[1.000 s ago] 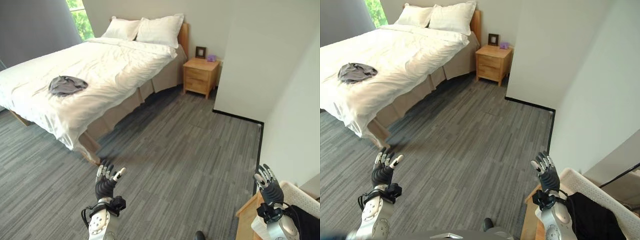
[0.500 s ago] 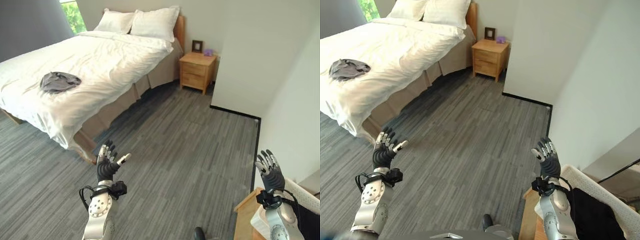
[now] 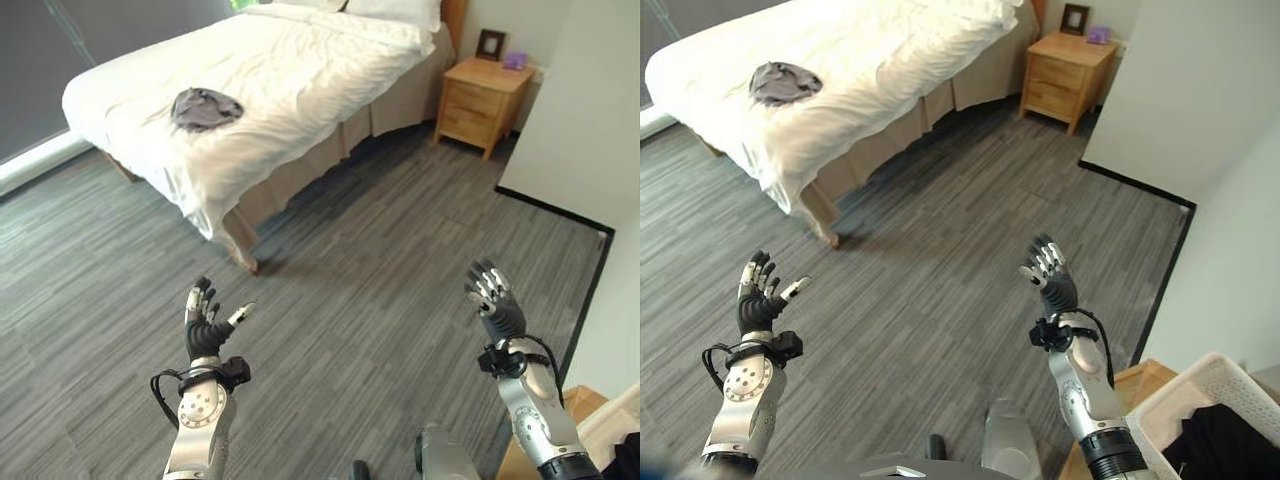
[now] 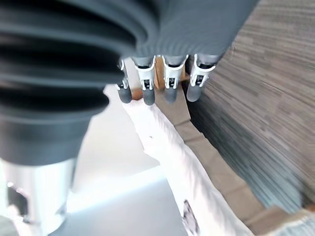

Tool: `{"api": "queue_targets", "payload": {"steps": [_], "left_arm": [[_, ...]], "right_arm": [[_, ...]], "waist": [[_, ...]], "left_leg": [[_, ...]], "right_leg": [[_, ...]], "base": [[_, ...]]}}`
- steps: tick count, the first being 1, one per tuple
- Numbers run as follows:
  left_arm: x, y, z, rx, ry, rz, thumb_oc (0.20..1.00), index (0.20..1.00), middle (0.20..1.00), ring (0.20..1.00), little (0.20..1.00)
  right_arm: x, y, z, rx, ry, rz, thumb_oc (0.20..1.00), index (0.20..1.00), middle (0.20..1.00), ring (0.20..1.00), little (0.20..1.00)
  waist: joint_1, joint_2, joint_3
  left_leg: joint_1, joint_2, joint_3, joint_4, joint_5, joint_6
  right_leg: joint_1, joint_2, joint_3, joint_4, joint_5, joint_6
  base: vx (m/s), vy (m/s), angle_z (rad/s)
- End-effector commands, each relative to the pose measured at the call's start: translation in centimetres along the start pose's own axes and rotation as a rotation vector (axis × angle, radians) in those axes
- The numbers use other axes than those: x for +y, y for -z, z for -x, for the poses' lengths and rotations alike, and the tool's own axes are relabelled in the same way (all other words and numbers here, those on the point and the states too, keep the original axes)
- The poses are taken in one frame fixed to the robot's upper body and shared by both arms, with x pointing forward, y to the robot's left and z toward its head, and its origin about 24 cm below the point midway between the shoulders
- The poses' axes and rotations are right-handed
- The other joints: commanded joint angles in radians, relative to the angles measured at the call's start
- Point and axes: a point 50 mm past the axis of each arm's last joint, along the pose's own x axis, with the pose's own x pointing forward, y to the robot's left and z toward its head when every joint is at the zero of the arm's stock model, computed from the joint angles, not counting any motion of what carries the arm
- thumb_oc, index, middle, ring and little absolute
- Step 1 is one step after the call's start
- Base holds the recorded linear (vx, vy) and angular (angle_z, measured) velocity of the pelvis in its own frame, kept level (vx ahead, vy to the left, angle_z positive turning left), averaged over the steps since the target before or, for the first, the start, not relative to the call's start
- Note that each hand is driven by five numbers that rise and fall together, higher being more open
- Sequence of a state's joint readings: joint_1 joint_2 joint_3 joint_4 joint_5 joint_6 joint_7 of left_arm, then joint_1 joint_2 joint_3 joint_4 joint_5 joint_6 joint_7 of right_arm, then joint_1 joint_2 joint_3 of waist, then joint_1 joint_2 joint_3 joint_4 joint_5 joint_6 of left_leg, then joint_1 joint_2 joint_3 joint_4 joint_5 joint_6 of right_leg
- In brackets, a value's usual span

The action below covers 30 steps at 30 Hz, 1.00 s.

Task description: Pick up bed clothes into laundry basket.

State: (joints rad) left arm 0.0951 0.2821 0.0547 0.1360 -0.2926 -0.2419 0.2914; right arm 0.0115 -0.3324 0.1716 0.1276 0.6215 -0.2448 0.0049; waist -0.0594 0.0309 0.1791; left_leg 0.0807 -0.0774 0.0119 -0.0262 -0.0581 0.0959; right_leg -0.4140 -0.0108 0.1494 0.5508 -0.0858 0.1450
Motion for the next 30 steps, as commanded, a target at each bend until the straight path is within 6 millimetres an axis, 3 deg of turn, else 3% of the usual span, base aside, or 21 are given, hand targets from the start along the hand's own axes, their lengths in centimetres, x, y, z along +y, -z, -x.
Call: {"api": "queue_targets", "payload": {"steps": [1, 3, 5, 6, 7, 8, 9, 11, 12, 13, 16, 17, 18, 19, 20, 22, 24, 25, 26, 27, 30], "left_arm": [[-1.0, -3.8, -2.1, -0.197, 0.079, -0.007, 1.0, 1.0, 1.0, 1.0, 1.0], [-1.7, -3.8, -2.1, -0.199, 0.113, -0.004, 1.0, 1.0, 1.0, 1.0, 1.0], [-2.2, -3.5, -2.0, -0.184, 0.142, -0.001, 1.0, 1.0, 1.0, 1.0, 1.0], [-2.8, -3.4, -1.7, -0.183, 0.161, 0.015, 1.0, 1.0, 1.0, 1.0, 1.0], [-3.7, -3.1, -1.5, -0.161, 0.175, 0.079, 1.0, 1.0, 1.0, 1.0, 1.0], [-4.3, -3.3, -1.7, -0.161, 0.184, 0.136, 1.0, 1.0, 1.0, 1.0, 1.0], [-4.8, -3.2, -1.7, -0.148, 0.208, 0.188, 1.0, 1.0, 1.0, 1.0, 1.0], [-5.8, -3.5, -1.8, -0.154, 0.234, 0.206, 1.0, 1.0, 1.0, 1.0, 1.0], [-5.8, -3.5, -1.8, -0.154, 0.235, 0.206, 1.0, 1.0, 1.0, 1.0, 1.0], [-6.7, -3.9, -2.0, -0.166, 0.25, 0.223, 1.0, 1.0, 1.0, 1.0, 1.0], [-6.9, -3.4, -1.9, -0.141, 0.268, 0.24, 1.0, 1.0, 1.0, 1.0, 1.0], [-6.9, -3.4, -1.9, -0.14, 0.268, 0.235, 1.0, 1.0, 1.0, 1.0, 1.0], [-6.5, -2.7, -1.8, -0.115, 0.253, 0.228, 1.0, 1.0, 1.0, 1.0, 1.0], [-6.5, -2.7, -1.7, -0.113, 0.251, 0.239, 1.0, 1.0, 1.0, 1.0, 1.0], [-6.5, -2.6, -1.7, -0.113, 0.251, 0.239, 1.0, 1.0, 1.0, 1.0, 1.0], [-6.3, -2.5, -1.8, -0.104, 0.233, 0.253, 1.0, 1.0, 1.0, 1.0, 1.0], [-6.0, -2.2, -1.6, -0.098, 0.22, 0.251, 1.0, 1.0, 1.0, 1.0, 1.0], [-5.2, -1.8, -1.6, -0.09, 0.189, 0.217, 1.0, 1.0, 1.0, 1.0, 1.0], [-4.9, -1.7, -1.7, -0.089, 0.173, 0.209, 1.0, 1.0, 1.0, 1.0, 1.0], [-4.2, -2.1, -1.9, -0.107, 0.133, 0.21, 1.0, 1.0, 1.0, 1.0, 1.0], [-4.0, -2.8, -2.3, -0.131, 0.134, 0.193, 1.0, 1.0, 1.0, 1.0, 1.0]], "right_arm": [[-0.8, -1.6, 0.4, -0.078, -0.011, 0.011, 1.0, 1.0, 1.0, 1.0, 1.0], [-1.1, -1.7, 1.0, -0.074, -0.001, 0.013, 1.0, 1.0, 1.0, 1.0, 1.0], [-1.2, -1.6, 1.5, -0.066, -0.002, 0.007, 1.0, 1.0, 1.0, 1.0, 1.0], [-1.5, -1.5, 1.5, -0.057, -0.001, 0.021, 1.0, 1.0, 1.0, 1.0, 1.0], [-1.8, -1.6, 1.2, -0.056, 0.009, 0.044, 1.0, 1.0, 1.0, 1.0, 1.0], [-1.9, -2.1, 0.9, -0.078, 0.026, 0.036, 1.0, 1.0, 1.0, 1.0, 1.0], [-1.9, -2.2, 0.8, -0.094, 0.032, 0.002, 1.0, 1.0, 1.0, 1.0, 1.0], [-1.7, -2.5, 0.7, -0.096, 0.01, 0.017, 1.0, 1.0, 1.0, 1.0, 1.0], [-1.7, -2.5, 0.7, -0.096, 0.01, 0.016, 1.0, 1.0, 1.0, 1.0, 1.0], [-2.0, -3.1, 0.4, -0.101, 0.024, 0.112, 1.0, 1.0, 1.0, 1.0, 1.0], [-1.7, -4.2, 0.4, -0.14, -0.027, 0.171, 1.0, 1.0, 1.0, 1.0, 1.0], [-1.6, -4.3, 0.5, -0.139, -0.034, 0.196, 1.0, 1.0, 1.0, 1.0, 1.0], [-1.4, -4.2, 0.6, -0.137, -0.047, 0.236, 1.0, 1.0, 1.0, 1.0, 1.0], [-1.3, -4.0, 0.6, -0.133, -0.047, 0.224, 1.0, 1.0, 1.0, 1.0, 1.0], [-1.3, -4.0, 0.6, -0.132, -0.047, 0.224, 1.0, 1.0, 1.0, 1.0, 1.0], [-1.0, -3.6, 0.6, -0.121, -0.05, 0.209, 1.0, 1.0, 1.0, 1.0, 1.0], [-0.9, -3.3, 0.9, -0.106, -0.059, 0.225, 1.0, 1.0, 1.0, 1.0, 1.0], [-1.0, -2.7, 1.3, -0.079, -0.057, 0.251, 1.0, 1.0, 1.0, 1.0, 1.0], [-0.9, -2.5, 1.5, -0.071, -0.052, 0.249, 1.0, 1.0, 1.0, 1.0, 1.0], [-0.4, -2.1, 1.4, -0.072, -0.054, 0.21, 1.0, 1.0, 1.0, 1.0, 1.0], [-0.3, -2.0, 1.4, -0.066, -0.062, 0.229, 1.0, 1.0, 1.0, 1.0, 1.0]], "waist": [[-0.097, -0.019, -0.034], [-0.127, -0.017, -0.041], [-0.135, -0.015, -0.055], [-0.143, -0.008, -0.071], [-0.142, 0.015, -0.078], [-0.149, 0.005, -0.074], [-0.144, -0.015, -0.068], [-0.126, -0.042, -0.049], [-0.125, -0.045, -0.051], [-0.104, -0.065, -0.032], [-0.085, -0.062, -0.037], [-0.083, -0.056, -0.041], [-0.069, -0.028, -0.044], [-0.066, -0.016, -0.049], [-0.067, -0.018, -0.048], [-0.071, -0.006, -0.06], [-0.068, -0.004, -0.075], [-0.071, -0.012, -0.095], [-0.071, -0.015, -0.099], [-0.069, -0.023, -0.099], [-0.098, -0.015, -0.061]], "left_leg": [[0.224, -0.031, -0.205, 0.0, -0.108, -0.056], [0.258, -0.023, -0.246, 0.025, -0.115, -0.069], [0.261, -0.012, -0.258, 0.057, -0.098, -0.087], [0.252, 0.005, -0.255, 0.122, -0.062, -0.111], [0.175, 0.026, -0.197, 0.308, 0.095, -0.201], [0.095, 0.038, -0.135, 0.451, 0.178, -0.243], [0.027, 0.049, -0.085, 0.577, 0.207, -0.248], [-0.064, 0.088, 0.026, 0.714, 0.191, -0.223], [-0.066, 0.086, 0.027, 0.713, 0.194, -0.223], [-0.186, 0.142, 0.123, 0.713, 0.144, -0.19], [-0.249, 0.181, 0.181, 0.466, 0.122, -0.173], [-0.243, 0.174, 0.191, 0.346, 0.138, -0.172], [-0.25, 0.131, 0.163, 0.123, 0.174, -0.175], [-0.255, 0.123, 0.158, 0.072, 0.204, -0.183], [-0.249, 0.12, 0.158, 0.065, 0.207, -0.182], [-0.24, 0.111, 0.228, 0.041, 0.232, -0.188], [-0.224, 0.106, 0.236, 0.052, 0.199, -0.167], [-0.192, 0.08, 0.243, 0.047, 0.155, -0.133], [-0.175, 0.076, 0.258, 0.038, 0.146, -0.123], [-0.146, 0.058, 0.277, 0.036, 0.117, -0.095], [-0.082, 0.06, 0.26, 0.014, 0.099, -0.074]], "right_leg": [[0.05, 0.102, 0.002, -0.496, 0.206, 0.003], [0.072, 0.103, 0.007, -0.503, 0.229, 0.008], [0.097, 0.1, 0.022, -0.494, 0.227, -0.008], [0.111, 0.107, 0.037, -0.467, 0.232, -0.021], [0.164, 0.103, 0.015, -0.476, 0.221, -0.042], [0.204, 0.082, 0.007, -0.494, 0.218, -0.053], [0.247, 0.063, -0.001, -0.503, 0.202, -0.075], [0.312, 0.05, -0.005, -0.508, 0.166, -0.11], [0.309, 0.047, -0.003, -0.508, 0.168, -0.109], [0.366, 0.024, 0.01, -0.497, 0.133, -0.125], [0.411, 0.005, -0.005, -0.484, 0.081, -0.126], [0.424, 0.002, -0.007, -0.485, 0.069, -0.122], [0.48, 0.013, -0.011, -0.494, 0.035, -0.116], [0.501, 0.02, -0.004, -0.499, 0.033, -0.115], [0.505, 0.018, -0.005, -0.501, 0.032, -0.115], [0.56, 0.028, 0.012, -0.518, 0.01, -0.12], [0.592, 0.01, 0.016, -0.529, -0.017, -0.113], [0.61, -0.035, 0.022, -0.487, -0.036, -0.082], [0.593, -0.05, 0.021, -0.437, -0.017, -0.063], [0.524, -0.077, 0.037, -0.269, 0.094, -0.013], [0.38, -0.051, 0.062, -0.017, 0.249, 0.004]], "base": [[0.81, -0.176, 1.33], [0.53, -0.193, 1.25], [0.31, -0.151, 1.21], [0.44, -0.14, 1.07], [0.54, -0.211, 0.65], [0.46, -0.245, 0.31], [0.34, -0.289, 0.4], [0.29, -0.263, 0.33], [0.31, -0.205, -0.23], [0.31, -0.118, -0.43], [0.39, -0.042, -0.07], [0.59, 0.09, -0.15], [0.57, 0.077, 0.02], [0.45, 0.065, 0.07], [0.3, 0.02, -0.27], [0.44, 0.055, -0.19], [0.52, 0.146, -0.22], [0.54, 0.2, -0.58], [0.62, 0.228, -0.89], [0.33, 0.109, -0.5], [0.22, 0.104, -0.32]]}}
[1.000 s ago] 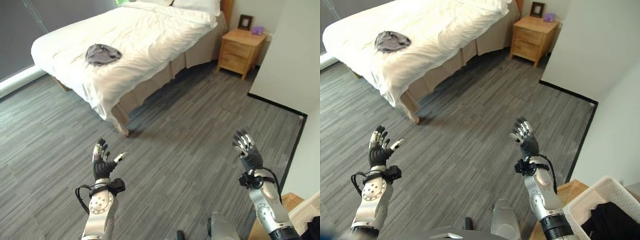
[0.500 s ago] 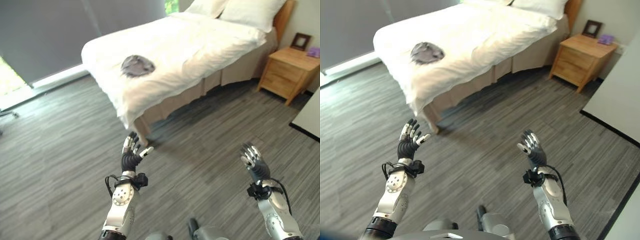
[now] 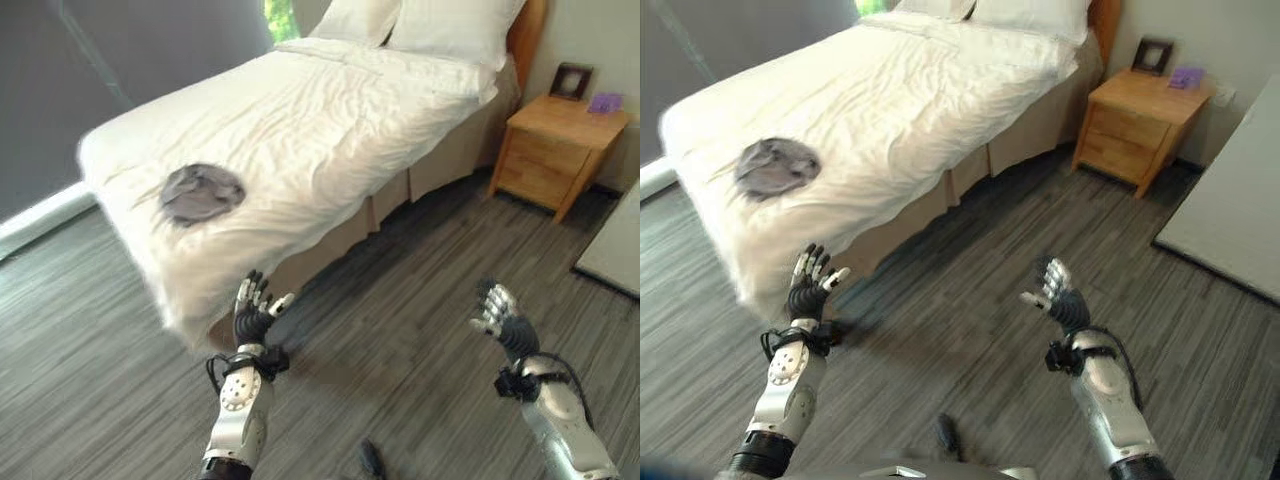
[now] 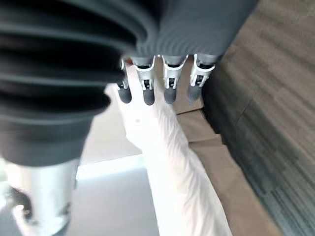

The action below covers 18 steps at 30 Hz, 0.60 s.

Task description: Pick up bed clothes into laundry basket.

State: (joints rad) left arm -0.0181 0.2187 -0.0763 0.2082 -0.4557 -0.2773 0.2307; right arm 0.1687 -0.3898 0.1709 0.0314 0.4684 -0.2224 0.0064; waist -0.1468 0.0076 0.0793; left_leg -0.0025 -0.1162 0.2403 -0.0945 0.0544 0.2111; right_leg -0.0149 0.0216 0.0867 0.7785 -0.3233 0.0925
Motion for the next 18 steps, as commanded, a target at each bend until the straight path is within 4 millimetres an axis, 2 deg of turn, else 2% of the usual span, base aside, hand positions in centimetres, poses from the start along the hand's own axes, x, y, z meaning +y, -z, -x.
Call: {"api": "queue_targets", "payload": {"steps": [1, 2, 3, 4, 6, 7, 8, 10, 12, 13, 16, 17, 18], "left_arm": [[0.9, -3.5, -1.5, -0.168, 0.002, -0.064, 1.0, 1.0, 1.0, 1.0, 1.0], [1.0, -3.6, -1.7, -0.171, 0.004, -0.09, 1.0, 1.0, 1.0, 1.0, 1.0], [1.0, -3.9, -1.8, -0.184, 0.006, -0.094, 1.0, 1.0, 1.0, 1.0, 1.0], [1.0, -3.9, -1.8, -0.184, 0.006, -0.094, 1.0, 1.0, 1.0, 1.0, 1.0], [0.8, -4.4, -1.9, -0.205, 0.02, -0.099, 1.0, 1.0, 1.0, 1.0, 1.0], [0.7, -4.5, -2.0, -0.209, 0.028, -0.107, 1.0, 1.0, 1.0, 1.0, 1.0], [0.7, -4.4, -2.0, -0.208, 0.034, -0.129, 1.0, 1.0, 1.0, 1.0, 1.0], [0.5, -4.0, -1.8, -0.199, 0.051, -0.151, 1.0, 1.0, 1.0, 1.0, 1.0], [0.8, -3.7, -1.4, -0.185, 0.041, -0.15, 1.0, 1.0, 1.0, 1.0, 1.0], [0.7, -3.6, -1.3, -0.181, 0.045, -0.146, 1.0, 1.0, 1.0, 1.0, 1.0], [0.4, -3.4, -0.8, -0.169, 0.079, -0.141, 1.0, 1.0, 1.0, 1.0, 1.0], [-0.4, -3.6, -1.0, -0.176, 0.103, -0.095, 1.0, 1.0, 1.0, 1.0, 1.0], [-0.6, -3.6, -1.2, -0.177, 0.102, -0.062, 1.0, 1.0, 1.0, 1.0, 1.0]], "right_arm": [[0.1, -3.0, -1.8, -0.157, -0.021, 0.044, 1.0, 1.0, 1.0, 1.0, 1.0], [0.3, -2.9, -1.8, -0.159, -0.014, 0.014, 1.0, 1.0, 1.0, 1.0, 1.0], [0.4, -2.8, -1.8, -0.157, -0.014, -0.001, 1.0, 1.0, 1.0, 1.0, 1.0], [0.4, -2.8, -1.8, -0.157, -0.014, -0.001, 1.0, 1.0, 1.0, 1.0, 1.0], [0.4, -2.9, -1.7, -0.157, -0.021, -0.002, 1.0, 1.0, 1.0, 1.0, 1.0], [0.4, -2.8, -1.7, -0.151, -0.026, 0.002, 1.0, 1.0, 1.0, 1.0, 1.0], [0.3, -2.5, -1.5, -0.136, -0.032, 0.016, 1.0, 1.0, 1.0, 1.0, 1.0], [0.2, -2.7, -1.6, -0.134, -0.049, 0.047, 1.0, 1.0, 1.0, 1.0, 1.0], [0.1, -3.3, -2.1, -0.146, -0.058, 0.083, 1.0, 1.0, 1.0, 1.0, 1.0], [-0.1, -3.7, -2.3, -0.159, -0.062, 0.104, 1.0, 1.0, 1.0, 1.0, 1.0], [-0.1, -5.7, -4.0, -0.222, -0.091, 0.193, 1.0, 1.0, 1.0, 1.0, 1.0], [0.3, -7.1, -4.8, -0.274, -0.125, 0.21, 1.0, 1.0, 1.0, 1.0, 1.0], [0.5, -7.1, -4.9, -0.274, -0.132, 0.202, 1.0, 1.0, 1.0, 1.0, 1.0]], "waist": [[-0.027, 0.014, 0.055], [-0.051, 0.028, 0.07], [-0.059, 0.033, 0.072], [-0.061, 0.033, 0.073], [-0.074, 0.034, 0.074], [-0.083, 0.026, 0.068], [-0.096, 0.017, 0.06], [-0.084, -0.005, 0.043], [-0.064, -0.015, 0.028], [-0.058, -0.017, 0.021], [-0.032, -0.011, 0.013], [-0.043, -0.02, 0.045], [-0.044, -0.032, 0.06]], "left_leg": [[0.018, 0.104, 0.02, 0.076, -0.023, -0.188], [0.05, 0.113, -0.004, 0.07, -0.042, -0.189], [0.065, 0.113, -0.016, 0.066, -0.049, -0.191], [0.065, 0.113, -0.017, 0.066, -0.049, -0.191], [0.08, 0.106, -0.034, 0.061, -0.06, -0.201], [0.087, 0.098, -0.05, 0.056, -0.067, -0.206], [0.109, 0.087, -0.092, 0.041, -0.081, -0.214], [0.118, 0.075, -0.149, 0.031, -0.09, -0.216], [0.109, 0.075, -0.156, 0.036, -0.09, -0.217], [0.105, 0.077, -0.164, 0.034, -0.086, -0.219], [0.09, 0.098, -0.188, 0.053, -0.086, -0.233], [0.008, 0.119, -0.186, 0.323, -0.092, -0.273], [-0.047, 0.122, -0.181, 0.465, -0.052, -0.294]], "right_leg": [[-0.062, -0.072, 0.143, -0.197, 0.49, 0.044], [-0.141, -0.07, 0.143, -0.174, 0.436, 0.017], [-0.167, -0.092, 0.127, -0.222, 0.421, 0.006], [-0.165, -0.093, 0.125, -0.222, 0.421, 0.006], [-0.19, -0.105, 0.121, -0.327, 0.406, 0.012], [-0.188, -0.095, 0.134, -0.418, 0.393, 0.02], [-0.162, -0.052, 0.197, -0.589, 0.357, 0.041], [-0.138, -0.04, 0.226, -0.682, 0.381, 0.052], [-0.108, -0.057, 0.214, -0.718, 0.388, 0.051], [-0.095, -0.052, 0.23, -0.731, 0.388, 0.048], [-0.073, -0.039, 0.202, -0.71, 0.352, 0.018], [-0.06, -0.03, 0.187, -0.656, 0.309, -0.028], [-0.051, -0.033, 0.179, -0.646, 0.309, -0.043]], "base": [[0.27, 0.074, 0.76], [0.31, 0.038, 0.8], [0.24, 0.013, 0.7], [0.17, -0.005, 0.48], [0.18, -0.03, 0.63], [0.29, -0.069, 0.99], [0.29, -0.091, 0.82], [0.24, -0.166, 1.56], [0.12, -0.178, 1.23], [0.09, -0.232, 0.4], [0.1, -0.309, 0.11], [0.08, -0.411, 0.34], [0.03, -0.37, 0.47]]}}
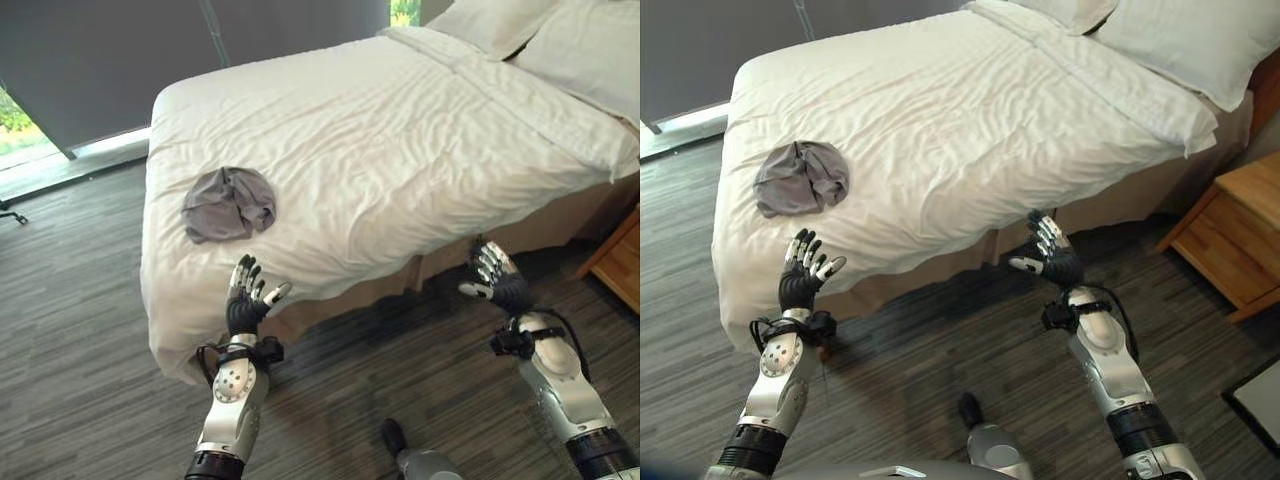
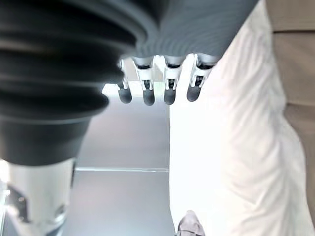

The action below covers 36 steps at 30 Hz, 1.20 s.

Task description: Pick up bed clothes into laundry basket.

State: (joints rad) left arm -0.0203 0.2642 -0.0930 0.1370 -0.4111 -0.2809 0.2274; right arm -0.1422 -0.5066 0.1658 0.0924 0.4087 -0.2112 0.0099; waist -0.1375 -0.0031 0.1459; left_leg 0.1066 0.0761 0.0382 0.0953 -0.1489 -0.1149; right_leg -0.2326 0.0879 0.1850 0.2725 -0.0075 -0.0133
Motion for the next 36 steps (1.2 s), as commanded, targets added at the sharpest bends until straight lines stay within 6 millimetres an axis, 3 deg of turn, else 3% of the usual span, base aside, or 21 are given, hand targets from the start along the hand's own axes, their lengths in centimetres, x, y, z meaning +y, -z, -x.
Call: {"api": "queue_targets", "payload": {"steps": [1, 2, 4, 6, 7, 8, 9, 12, 14, 15, 16, 17, 18, 20, 21, 25, 26, 28, 32, 33, 36], "left_arm": [[-0.2, -1.8, -1.2, -0.099, 0.037, 0.022, 1.0, 1.0, 1.0, 1.0, 1.0], [-0.4, -1.9, -1.3, -0.103, 0.037, 0.039, 1.0, 1.0, 1.0, 1.0, 1.0], [-0.5, -2.2, -1.4, -0.118, 0.039, 0.052, 1.0, 1.0, 1.0, 1.0, 1.0], [-0.5, -2.7, -1.6, -0.138, 0.041, 0.038, 1.0, 1.0, 1.0, 1.0, 1.0], [-0.4, -3.0, -1.7, -0.157, 0.042, 0.032, 1.0, 1.0, 1.0, 1.0, 1.0], [-0.3, -3.2, -1.8, -0.164, 0.036, 0.024, 1.0, 1.0, 1.0, 1.0, 1.0], [0.0, -3.8, -2.5, -0.195, 0.024, 0.005, 1.0, 1.0, 1.0, 1.0, 1.0], [0.2, -4.5, -3.0, -0.221, 0.016, -0.012, 1.0, 1.0, 1.0, 1.0, 1.0], [0.5, -4.7, -2.8, -0.23, 0.013, -0.015, 1.0, 1.0, 1.0, 1.0, 1.0], [0.6, -4.7, -2.6, -0.23, 0.018, -0.015, 1.0, 1.0, 1.0, 1.0, 1.0], [0.7, -4.5, -2.5, -0.218, 0.025, -0.013, 1.0, 1.0, 1.0, 1.0, 1.0], [0.5, -3.8, -2.3, -0.183, 0.031, -0.033, 1.0, 1.0, 1.0, 1.0, 1.0], [0.7, -4.0, -2.6, -0.188, 0.024, -0.061, 1.0, 1.0, 1.0, 1.0, 1.0], [1.1, -4.4, -2.7, -0.203, 0.024, -0.099, 1.0, 1.0, 1.0, 1.0, 1.0], [1.4, -5.2, -3.0, -0.233, 0.026, -0.14, 1.0, 1.0, 1.0, 1.0, 1.0], [1.1, -5.7, -3.2, -0.26, 0.05, -0.176, 1.0, 1.0, 1.0, 1.0, 1.0], [1.1, -6.3, -3.3, -0.286, 0.067, -0.232, 1.0, 1.0, 1.0, 1.0, 1.0], [1.2, -7.0, -3.5, -0.312, 0.099, -0.304, 1.0, 1.0, 1.0, 1.0, 1.0], [1.4, -8.1, -3.9, -0.359, 0.102, -0.445, 1.0, 1.0, 1.0, 1.0, 1.0], [2.2, -9.7, -3.9, -0.407, 0.087, -0.567, 1.0, 1.0, 1.0, 1.0, 1.0], [3.5, -10.7, -4.0, -0.425, 0.047, -0.706, 1.0, 1.0, 1.0, 1.0, 1.0]], "right_arm": [[1.1, -0.5, 1.0, -0.056, -0.052, -0.005, 1.0, 1.0, 1.0, 1.0, 1.0], [1.4, -0.7, 0.9, -0.059, -0.067, -0.001, 1.0, 1.0, 1.0, 1.0, 1.0], [1.4, -0.6, 0.9, -0.056, -0.069, 0.005, 1.0, 1.0, 1.0, 1.0, 1.0], [1.4, -0.6, 1.0, -0.051, -0.073, 0.027, 1.0, 1.0, 1.0, 1.0, 1.0], [1.4, -0.8, 1.0, -0.06, -0.075, 0.034, 1.0, 1.0, 1.0, 1.0, 1.0], [1.3, -0.8, 1.0, -0.062, -0.073, 0.038, 1.0, 1.0, 1.0, 1.0, 1.0], [1.1, -0.9, 1.0, -0.069, -0.061, 0.073, 1.0, 1.0, 1.0, 1.0, 1.0], [0.8, -0.6, 1.2, -0.059, -0.03, 0.065, 1.0, 1.0, 1.0, 1.0, 1.0], [0.7, -0.4, 1.5, -0.048, -0.028, 0.064, 1.0, 1.0, 1.0, 1.0, 1.0], [0.6, -0.3, 1.8, -0.038, -0.021, 0.069, 1.0, 1.0, 1.0, 1.0, 1.0], [0.3, -0.1, 2.1, -0.03, -0.006, 0.075, 1.0, 1.0, 1.0, 1.0, 1.0], [0.6, 0.5, 2.6, -0.004, 0.015, 0.056, 1.0, 1.0, 1.0, 1.0, 1.0], [1.3, 0.6, 2.4, -0.017, 0.028, -0.019, 1.0, 1.0, 1.0, 1.0, 1.0], [2.4, 1.0, 2.4, -0.009, 0.01, -0.096, 1.0, 1.0, 1.0, 1.0, 1.0], [3.0, 1.0, 2.2, -0.008, -0.02, -0.079, 1.0, 1.0, 1.0, 1.0, 1.0], [3.2, 1.0, 2.0, -0.006, -0.045, -0.073, 1.0, 1.0, 1.0, 1.0, 1.0], [3.0, 0.9, 1.8, -0.012, -0.043, -0.07, 1.0, 1.0, 1.0, 1.0, 1.0], [2.8, 0.9, 1.9, -0.016, -0.055, -0.074, 1.0, 1.0, 1.0, 1.0, 1.0], [2.5, 1.0, 1.9, -0.004, -0.059, -0.062, 1.0, 1.0, 1.0, 1.0, 1.0], [2.1, 0.8, 1.8, -0.01, -0.061, -0.047, 1.0, 1.0, 1.0, 1.0, 1.0], [1.6, 1.1, 2.0, 0.014, -0.054, -0.027, 1.0, 1.0, 1.0, 1.0, 1.0]], "waist": [[-0.043, -0.026, 0.006], [-0.031, -0.037, 0.016], [-0.027, -0.043, 0.016], [-0.03, -0.052, 0.009], [-0.031, -0.052, 0.004], [-0.029, -0.049, -0.001], [-0.04, -0.016, -0.008], [-0.041, 0.015, -0.012], [-0.041, 0.023, -0.015], [-0.045, 0.022, -0.018], [-0.053, 0.017, -0.02], [-0.053, 0.009, -0.021], [-0.05, 0.002, -0.016], [-0.038, 0.003, -0.012], [-0.034, 0.01, -0.001], [-0.052, 0.012, -0.007], [-0.047, 0.013, -0.01], [-0.053, 0.003, -0.02], [-0.034, -0.004, -0.029], [-0.01, -0.001, -0.039], [-0.01, 0.003, -0.057]], "left_leg": [[-0.201, -0.082, -0.007, 0.345, 0.196, 0.017], [-0.236, -0.107, -0.038, 0.408, 0.218, 0.005], [-0.265, -0.11, -0.059, 0.434, 0.211, 0.011], [-0.273, -0.029, -0.06, 0.375, 0.21, 0.03], [-0.254, 0.043, -0.068, 0.301, 0.22, 0.03], [-0.226, 0.078, -0.064, 0.232, 0.238, 0.03], [-0.198, 0.191, -0.05, 0.0, 0.328, -0.002], [-0.206, 0.222, -0.101, -0.094, 0.374, -0.039], [-0.206, 0.216, -0.099, -0.043, 0.36, -0.053], [-0.212, 0.202, -0.075, -0.012, 0.316, -0.05], [-0.215, 0.177, -0.037, 0.012, 0.223, -0.036], [-0.225, 0.134, -0.007, 0.052, 0.145, -0.015], [-0.231, 0.091, 0.01, 0.071, 0.124, 0.003], [-0.216, 0.06, 0.034, 0.037, 0.114, 0.028], [-0.203, 0.041, 0.052, 0.008, 0.115, 0.047], [-0.145, 0.002, 0.069, -0.086, 0.129, 0.068], [-0.118, -0.019, 0.081, -0.111, 0.121, 0.08], [-0.1, -0.045, 0.078, -0.123, 0.114, 0.092], [-0.089, -0.051, 0.066, -0.123, 0.119, 0.089], [-0.07, -0.049, 0.075, -0.151, 0.126, 0.084], [-0.058, -0.05, 0.066, -0.176, 0.137, 0.08]], "right_leg": [[0.175, -0.095, 0.08, -0.133, -0.009, 0.051], [0.179, -0.094, 0.093, -0.127, -0.011, 0.042], [0.178, -0.096, 0.105, -0.121, -0.017, 0.041], [0.182, -0.113, 0.137, -0.113, -0.026, 0.054], [0.184, -0.134, 0.152, -0.107, -0.042, 0.065], [0.175, -0.141, 0.161, -0.101, -0.052, 0.072], [0.155, -0.159, 0.179, -0.075, -0.095, 0.094], [0.162, -0.191, 0.219, -0.076, -0.121, 0.112], [0.185, -0.227, 0.225, -0.094, -0.11, 0.129], [0.201, -0.259, 0.23, -0.119, -0.097, 0.14], [0.228, -0.311, 0.226, -0.16, -0.076, 0.161], [0.221, -0.377, 0.218, -0.172, 0.019, 0.198], [0.19, -0.401, 0.226, -0.148, 0.17, 0.194], [0.138, -0.408, 0.209, -0.114, 0.265, 0.179], [0.109, -0.412, 0.152, -0.076, 0.296, 0.163], [0.108, -0.265, 0.156, -0.058, 0.166, 0.183], [0.072, -0.188, 0.092, -0.115, 0.066, 0.167], [0.068, -0.113, 0.1, -0.188, 0.046, 0.147], [0.132, -0.115, 0.141, -0.22, 0.035, 0.137], [0.161, -0.137, 0.091, -0.274, 0.041, 0.14], [0.187, -0.133, 0.101, -0.301, 0.04, 0.136]], "base": [[-0.01, -0.165, 0.49], [0.03, -0.101, 0.26], [0.06, -0.03, -0.2], [0.14, 0.089, -0.56], [0.17, 0.18, -0.51], [0.26, 0.424, -0.83], [0.24, 0.415, -0.96], [0.24, 0.391, -0.51], [0.27, 0.403, -0.25], [0.36, 0.593, -0.4], [0.34, 0.659, -0.25], [0.36, 0.784, -0.25], [0.3, 0.722, -0.43], [0.14, 0.515, -0.66], [0.1, 0.488, -0.3], [0.11, 0.362, 0.15], [0.13, 0.306, 0.06], [0.1, 0.166, -0.09], [0.07, 0.021, -0.12], [0.09, -0.024, 0.09], [0.08, -0.04, -0.21]]}}
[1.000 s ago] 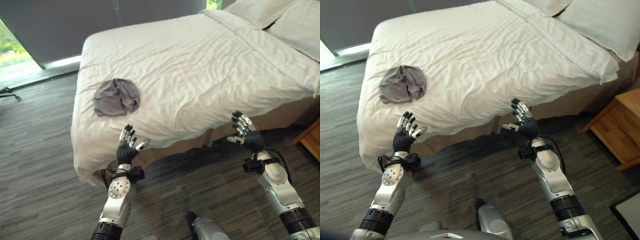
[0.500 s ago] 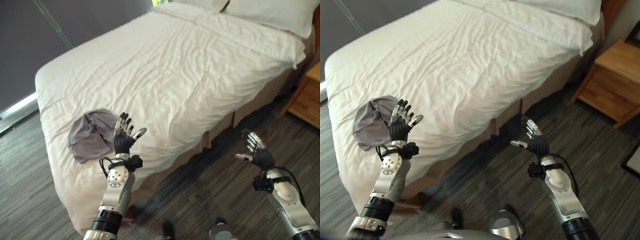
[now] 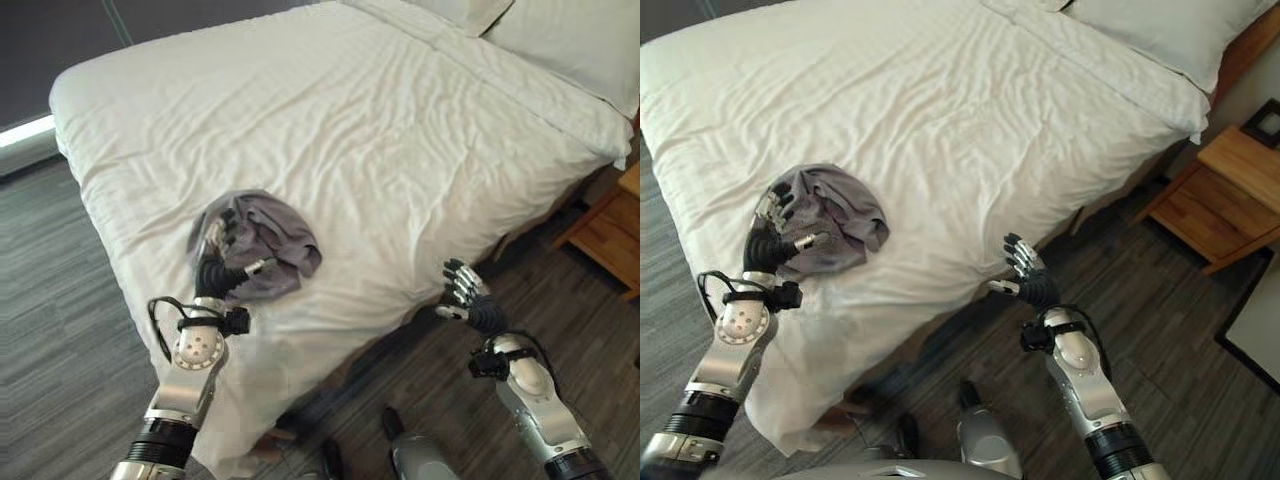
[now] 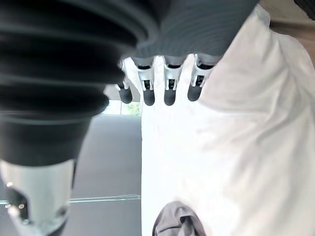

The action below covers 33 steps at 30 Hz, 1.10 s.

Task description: Pick up bed clothes into laundry basket.

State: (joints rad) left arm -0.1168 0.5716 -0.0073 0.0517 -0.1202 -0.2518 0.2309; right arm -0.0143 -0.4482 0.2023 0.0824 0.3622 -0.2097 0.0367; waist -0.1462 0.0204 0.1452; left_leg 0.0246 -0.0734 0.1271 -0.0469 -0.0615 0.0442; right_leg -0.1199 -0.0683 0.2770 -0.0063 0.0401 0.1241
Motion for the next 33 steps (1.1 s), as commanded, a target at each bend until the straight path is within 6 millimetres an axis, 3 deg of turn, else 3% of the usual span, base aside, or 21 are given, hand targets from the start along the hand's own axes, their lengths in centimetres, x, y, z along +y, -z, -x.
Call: {"api": "queue_targets", "payload": {"steps": [1, 3, 9, 10, 12, 15, 19, 24, 29, 33], "left_arm": [[2.7, -1.8, -1.4, -0.114, -0.072, -0.264, 1.0, 1.0, 1.0, 1.0, 1.0], [4.9, -1.5, -1.9, -0.086, -0.123, -0.421, 1.0, 1.0, 1.0, 1.0, 1.0], [8.5, -0.7, -2.4, 0.013, -0.199, -0.681, 1.0, 1.0, 1.0, 1.0, 1.0], [9.6, -0.4, -2.4, 0.057, -0.215, -0.767, 1.0, 1.0, 1.0, 1.0, 1.0], [10.2, -0.1, -2.3, 0.079, -0.227, -0.818, 1.0, 1.0, 1.0, 1.0, 1.0], [11.4, 1.6, -2.1, 0.213, -0.189, -0.96, 1.0, 1.0, 1.0, 1.0, 1.0], [11.7, 3.4, -3.5, 0.32, -0.132, -1.057, 1.0, 1.0, 1.0, 1.0, 1.0], [11.6, 6.5, -4.6, 0.499, -0.032, -1.111, 1.0, 1.0, 1.0, 1.0, 1.0], [10.8, 7.0, -5.9, 0.538, 0.041, -1.158, 1.0, 1.0, 1.0, 1.0, 1.0], [9.7, 6.0, -7.8, 0.487, 0.067, -1.228, 1.0, 1.0, 1.0, 1.0, 1.0]], "right_arm": [[-0.8, -2.2, -0.6, -0.105, -0.006, 0.009, 1.0, 1.0, 1.0, 1.0, 1.0], [-0.9, -2.0, -0.6, -0.083, -0.033, 0.013, 1.0, 1.0, 1.0, 1.0, 1.0], [-0.4, -2.3, -0.8, -0.064, -0.124, 0.063, 1.0, 1.0, 1.0, 1.0, 1.0], [0.0, -3.1, -1.7, -0.078, -0.17, 0.096, 1.0, 1.0, 1.0, 1.0, 1.0], [0.3, -3.3, -2.2, -0.086, -0.183, 0.103, 1.0, 1.0, 1.0, 1.0, 1.0], [1.7, -5.4, -4.2, -0.151, -0.271, 0.156, 1.0, 1.0, 1.0, 1.0, 1.0], [3.8, -6.8, -5.6, -0.21, -0.349, 0.132, 1.0, 1.0, 1.0, 1.0, 1.0], [5.9, -6.0, -5.1, -0.199, -0.431, 0.056, 1.0, 1.0, 1.0, 1.0, 1.0], [6.6, -4.9, -3.8, -0.181, -0.48, 0.039, 1.0, 1.0, 1.0, 1.0, 1.0], [7.1, -4.3, -3.0, -0.17, -0.496, 0.013, 1.0, 1.0, 1.0, 1.0, 1.0]], "waist": [[-0.001, -0.019, -0.063], [-0.001, -0.013, -0.068], [0.004, -0.005, -0.069], [0.016, -0.003, -0.072], [0.018, -0.004, -0.071], [0.036, -0.002, -0.067], [0.033, 0.002, -0.056], [0.009, 0.01, -0.049], [-0.016, 0.011, -0.039], [-0.042, 0.016, -0.037]], "left_leg": [[0.031, 0.103, -0.028, -0.036, 0.052, -0.083], [0.044, 0.11, -0.029, -0.037, 0.054, -0.091], [0.058, 0.122, -0.043, -0.033, 0.068, -0.106], [0.059, 0.127, -0.048, -0.032, 0.075, -0.109], [0.059, 0.129, -0.051, -0.032, 0.078, -0.111], [0.055, 0.136, -0.071, -0.027, 0.095, -0.117], [0.042, 0.144, -0.086, -0.032, 0.105, -0.124], [0.04, 0.153, -0.08, -0.039, 0.112, -0.132], [0.034, 0.16, -0.065, -0.04, 0.116, -0.141], [0.024, 0.164, -0.044, -0.04, 0.117, -0.15]], "right_leg": [[0.085, 0.024, 0.005, -0.023, -0.015, -0.004], [0.097, 0.025, -0.003, -0.02, -0.027, -0.011], [0.122, 0.034, -0.02, -0.025, -0.043, -0.033], [0.128, 0.036, -0.028, -0.026, -0.05, -0.04], [0.132, 0.037, -0.031, -0.026, -0.053, -0.045], [0.137, 0.045, -0.039, -0.023, -0.062, -0.06], [0.135, 0.053, -0.051, -0.014, -0.072, -0.074], [0.137, 0.058, -0.059, -0.024, -0.067, -0.068], [0.128, 0.06, -0.057, -0.035, -0.056, -0.056], [0.116, 0.057, -0.052, -0.053, -0.041, -0.043]], "base": [[0.05, -0.068, -0.06], [0.04, -0.105, 0.22], [0.01, -0.114, 0.13], [-0.01, -0.08, 0.08], [-0.01, -0.093, 0.14], [-0.05, -0.105, 0.11], [-0.04, -0.076, 0.3], [0.0, -0.042, 0.14], [0.01, -0.019, -0.11], [0.01, 0.001, -0.14]]}}
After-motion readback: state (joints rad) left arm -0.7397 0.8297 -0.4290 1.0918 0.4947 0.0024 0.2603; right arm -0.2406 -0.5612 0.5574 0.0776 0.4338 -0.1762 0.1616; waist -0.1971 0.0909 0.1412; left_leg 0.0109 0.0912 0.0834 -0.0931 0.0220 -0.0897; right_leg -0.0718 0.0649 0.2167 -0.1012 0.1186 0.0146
